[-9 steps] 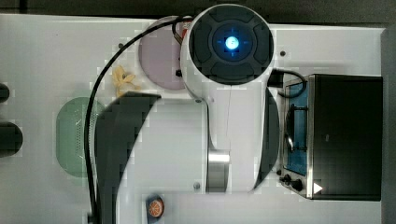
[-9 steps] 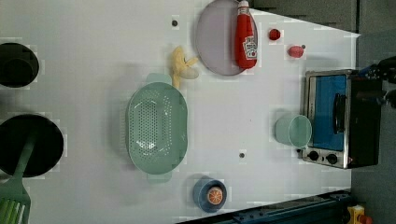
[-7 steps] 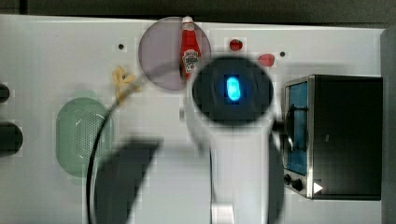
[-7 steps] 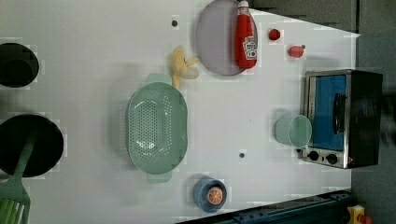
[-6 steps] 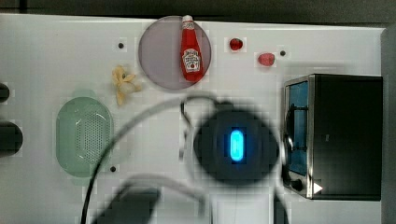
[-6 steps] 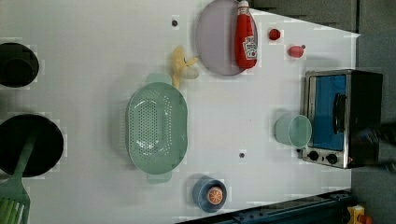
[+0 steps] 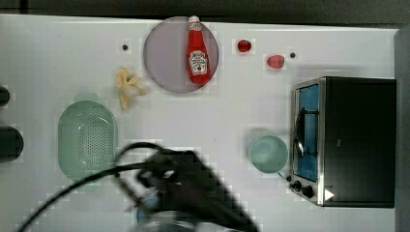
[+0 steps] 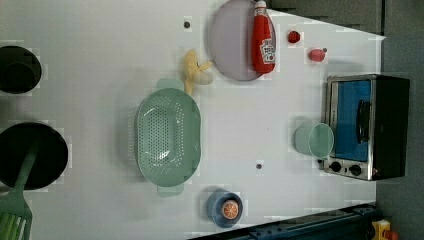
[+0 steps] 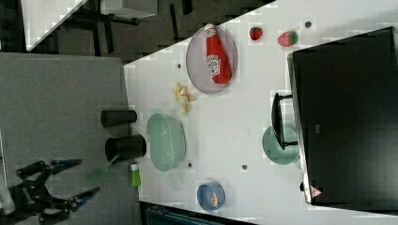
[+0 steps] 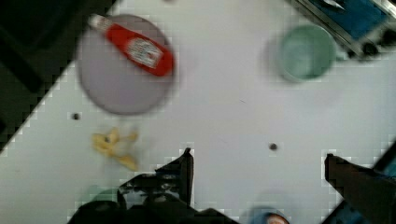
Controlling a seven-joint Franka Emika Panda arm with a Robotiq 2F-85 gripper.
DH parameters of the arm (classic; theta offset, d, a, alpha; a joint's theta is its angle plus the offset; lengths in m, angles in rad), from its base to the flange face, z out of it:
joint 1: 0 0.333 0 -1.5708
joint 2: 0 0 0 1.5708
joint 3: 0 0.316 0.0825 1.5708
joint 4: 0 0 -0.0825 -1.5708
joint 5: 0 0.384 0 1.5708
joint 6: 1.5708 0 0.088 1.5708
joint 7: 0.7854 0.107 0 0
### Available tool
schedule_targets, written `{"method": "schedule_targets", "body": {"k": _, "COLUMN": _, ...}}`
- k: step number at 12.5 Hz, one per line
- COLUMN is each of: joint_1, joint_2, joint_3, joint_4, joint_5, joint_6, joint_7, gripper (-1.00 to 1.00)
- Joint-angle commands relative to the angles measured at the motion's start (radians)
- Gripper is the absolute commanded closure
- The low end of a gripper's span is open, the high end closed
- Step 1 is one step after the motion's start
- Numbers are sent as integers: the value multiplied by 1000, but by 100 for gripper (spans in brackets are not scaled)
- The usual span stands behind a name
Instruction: Drag strainer left to right.
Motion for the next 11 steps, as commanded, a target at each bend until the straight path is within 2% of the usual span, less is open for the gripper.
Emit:
{"method": "schedule_targets", "body": {"k": 1, "joint_1": 26, "joint_2": 133, "joint_3": 174, "joint_4": -55, "joint_5": 7, "joint_6": 33, "joint_7": 67, "gripper": -100}}
{"method": "schedule_targets", "body": {"k": 3, "joint_1": 27, "joint_2": 186, "joint_3": 271, "joint_4": -57, "joint_5": 7, "joint_6": 80, "joint_7": 117, "gripper": -100}}
{"method": "schedule_targets", "body": {"k": 5, "joint_1": 27, "joint_2": 257, "joint_3": 359, "joint_4": -69, "joint_5": 7, "joint_6": 129, "joint_7": 257, "gripper": -100}}
{"method": "schedule_targets", "body": {"k": 8, "joint_1": 27, "joint_2": 388, "joint_3": 457, "joint_4": -112, "joint_5": 6, "joint_6": 260, "joint_7": 560, "gripper": -100}}
{"method": "schedule_targets", "body": {"k": 11, "joint_1": 28, "joint_2": 528, "joint_3": 513, "joint_4": -184, "joint_5": 3, "joint_6": 478, "joint_7": 872, "gripper": -100}}
